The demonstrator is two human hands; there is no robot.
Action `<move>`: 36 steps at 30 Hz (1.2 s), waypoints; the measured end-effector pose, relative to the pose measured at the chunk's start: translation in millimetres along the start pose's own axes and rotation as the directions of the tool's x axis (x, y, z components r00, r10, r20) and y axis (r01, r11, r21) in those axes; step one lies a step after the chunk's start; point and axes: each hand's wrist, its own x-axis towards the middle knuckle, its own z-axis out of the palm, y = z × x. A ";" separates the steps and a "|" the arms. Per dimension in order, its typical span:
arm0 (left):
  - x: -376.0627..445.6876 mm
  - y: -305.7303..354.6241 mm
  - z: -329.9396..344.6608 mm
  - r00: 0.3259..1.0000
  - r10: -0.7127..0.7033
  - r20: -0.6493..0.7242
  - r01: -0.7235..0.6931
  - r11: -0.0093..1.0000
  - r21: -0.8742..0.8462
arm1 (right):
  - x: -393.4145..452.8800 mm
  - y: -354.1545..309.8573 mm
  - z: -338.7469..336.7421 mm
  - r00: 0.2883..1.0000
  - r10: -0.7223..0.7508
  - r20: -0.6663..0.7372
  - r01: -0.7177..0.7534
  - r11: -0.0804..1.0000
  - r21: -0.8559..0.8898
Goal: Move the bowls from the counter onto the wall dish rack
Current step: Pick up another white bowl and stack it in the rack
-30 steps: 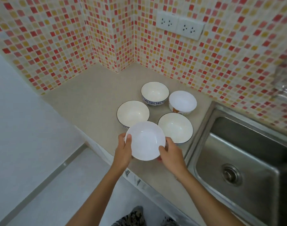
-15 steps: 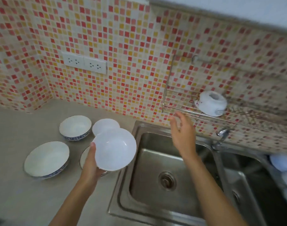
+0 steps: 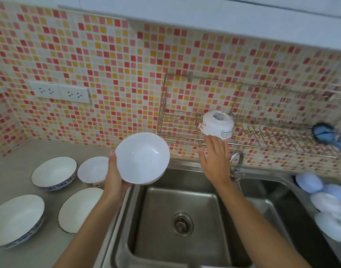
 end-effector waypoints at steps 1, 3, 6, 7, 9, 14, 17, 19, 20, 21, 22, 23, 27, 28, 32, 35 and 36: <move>1.4 0.6 9.0 1.000 0.020 0.005 -0.021 0.999 0.031 | -1.3 -0.3 3.1 1.000 0.003 -0.016 -0.003 1.000 0.002; 5.1 1.7 25.6 0.996 0.062 0.057 -0.067 0.995 0.079 | -1.5 -1.0 9.7 0.999 0.023 -0.046 -0.022 0.999 0.028; 7.5 3.1 51.2 0.976 0.143 0.161 -0.170 0.971 0.169 | -0.3 -0.3 16.6 0.994 0.030 -0.107 -0.022 0.997 0.069; 8.7 3.6 58.9 0.968 0.184 0.170 -0.218 0.954 0.206 | 0.1 1.0 18.8 0.991 0.018 -0.132 -0.008 0.997 0.080; 12.6 2.9 73.2 0.953 0.246 0.177 -0.285 0.925 0.250 | 0.8 3.7 21.8 0.985 -0.008 -0.171 0.025 0.995 0.096; 30.9 -2.3 96.4 0.943 0.284 0.174 -0.324 0.904 0.278 | 8.9 13.7 23.9 0.969 -0.063 -0.238 0.100 0.984 0.149; 40.4 -3.5 118.6 0.886 0.404 0.228 -0.464 0.782 0.416 | 10.4 18.3 23.4 0.961 -0.104 -0.258 0.146 0.978 0.151; 48.5 -3.8 137.7 0.795 0.500 0.344 -0.604 0.603 0.520 | 8.4 18.3 24.4 0.955 -0.121 -0.271 0.162 0.977 0.137; 53.5 -3.9 146.6 0.746 0.525 0.409 -0.661 0.516 0.545 | 7.6 17.8 25.2 0.953 -0.120 -0.278 0.162 0.978 0.133; 60.2 -4.5 154.4 0.703 0.536 0.468 -0.705 0.432 0.563 | 7.3 17.1 25.9 0.950 -0.117 -0.288 0.160 0.978 0.132; 66.8 -6.0 160.6 0.662 0.538 0.522 -0.738 0.342 0.582 | 7.3 16.4 26.9 0.948 -0.112 -0.299 0.157 0.979 0.132; 73.8 -8.0 165.0 0.625 0.532 0.571 -0.757 0.236 0.609 | 7.5 15.8 27.5 0.946 -0.105 -0.306 0.152 0.979 0.133; 99.4 -21.7 170.6 0.535 0.413 0.738 -0.751 -0.167 0.638 | 7.4 16.0 28.5 0.948 -0.096 -0.303 0.144 0.980 0.140; 104.2 -26.0 170.5 0.539 0.372 0.755 -0.740 -0.219 0.636 | 7.4 16.6 28.8 0.947 -0.100 -0.305 0.148 0.979 0.138; 122.6 -38.2 164.4 0.511 0.285 0.811 -0.680 -0.443 0.584 | 8.0 17.3 30.5 0.942 -0.100 -0.320 0.146 0.982 0.123; 132.3 -38.9 164.3 0.526 0.256 0.811 -0.664 -0.472 0.580 | 8.7 16.3 32.2 0.940 -0.096 -0.329 0.140 0.984 0.113; 134.4 -38.7 166.2 0.555 0.239 0.797 -0.655 -0.465 0.596 | 9.0 16.1 32.2 0.939 -0.093 -0.330 0.137 0.984 0.114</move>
